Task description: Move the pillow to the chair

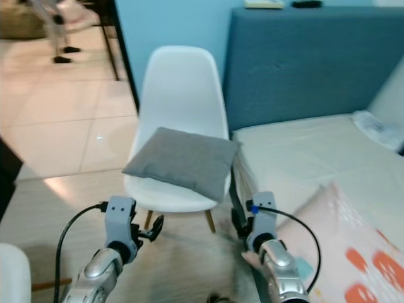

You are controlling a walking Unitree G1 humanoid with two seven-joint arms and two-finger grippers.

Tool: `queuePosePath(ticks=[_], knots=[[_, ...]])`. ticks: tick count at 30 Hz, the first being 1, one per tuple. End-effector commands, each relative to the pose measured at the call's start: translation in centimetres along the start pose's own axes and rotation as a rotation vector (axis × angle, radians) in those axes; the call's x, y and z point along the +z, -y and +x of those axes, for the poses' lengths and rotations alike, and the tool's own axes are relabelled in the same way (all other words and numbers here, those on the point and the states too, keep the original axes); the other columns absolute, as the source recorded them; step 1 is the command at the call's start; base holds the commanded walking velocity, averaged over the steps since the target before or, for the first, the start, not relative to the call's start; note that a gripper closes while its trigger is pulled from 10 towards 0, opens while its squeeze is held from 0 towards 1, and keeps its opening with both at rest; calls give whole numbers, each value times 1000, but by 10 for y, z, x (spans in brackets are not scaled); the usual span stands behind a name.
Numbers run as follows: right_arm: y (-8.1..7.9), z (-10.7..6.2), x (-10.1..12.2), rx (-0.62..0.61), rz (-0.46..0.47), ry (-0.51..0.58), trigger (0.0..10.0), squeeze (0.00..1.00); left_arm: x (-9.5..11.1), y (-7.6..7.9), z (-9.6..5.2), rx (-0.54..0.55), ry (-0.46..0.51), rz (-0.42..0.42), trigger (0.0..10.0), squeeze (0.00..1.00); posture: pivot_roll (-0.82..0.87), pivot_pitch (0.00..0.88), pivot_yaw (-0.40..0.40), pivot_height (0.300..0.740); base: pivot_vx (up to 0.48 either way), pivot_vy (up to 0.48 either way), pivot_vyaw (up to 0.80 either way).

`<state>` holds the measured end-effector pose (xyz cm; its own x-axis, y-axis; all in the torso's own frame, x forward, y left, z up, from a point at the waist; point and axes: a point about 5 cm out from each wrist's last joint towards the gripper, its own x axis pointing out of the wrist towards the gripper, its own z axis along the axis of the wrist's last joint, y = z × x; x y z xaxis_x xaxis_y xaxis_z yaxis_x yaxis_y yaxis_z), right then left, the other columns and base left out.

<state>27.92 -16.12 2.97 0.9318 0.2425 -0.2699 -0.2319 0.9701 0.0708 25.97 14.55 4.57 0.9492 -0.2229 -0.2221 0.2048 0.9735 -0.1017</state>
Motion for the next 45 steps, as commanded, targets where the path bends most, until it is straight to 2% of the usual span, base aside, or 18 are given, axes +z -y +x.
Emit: queuePosePath(ticks=[1,45], knots=[[3,-2,-3,-12,-5,-19,10000,0,-6,-1,-3,4,-24,-13,10000,0,0,132,-3,740,0,0,-781],[4,-2,-2,-41,-3,-24,10000,0,-2,-5,1,15,-9,-32,10000,0,-4,133,3,740,0,0,-778]])
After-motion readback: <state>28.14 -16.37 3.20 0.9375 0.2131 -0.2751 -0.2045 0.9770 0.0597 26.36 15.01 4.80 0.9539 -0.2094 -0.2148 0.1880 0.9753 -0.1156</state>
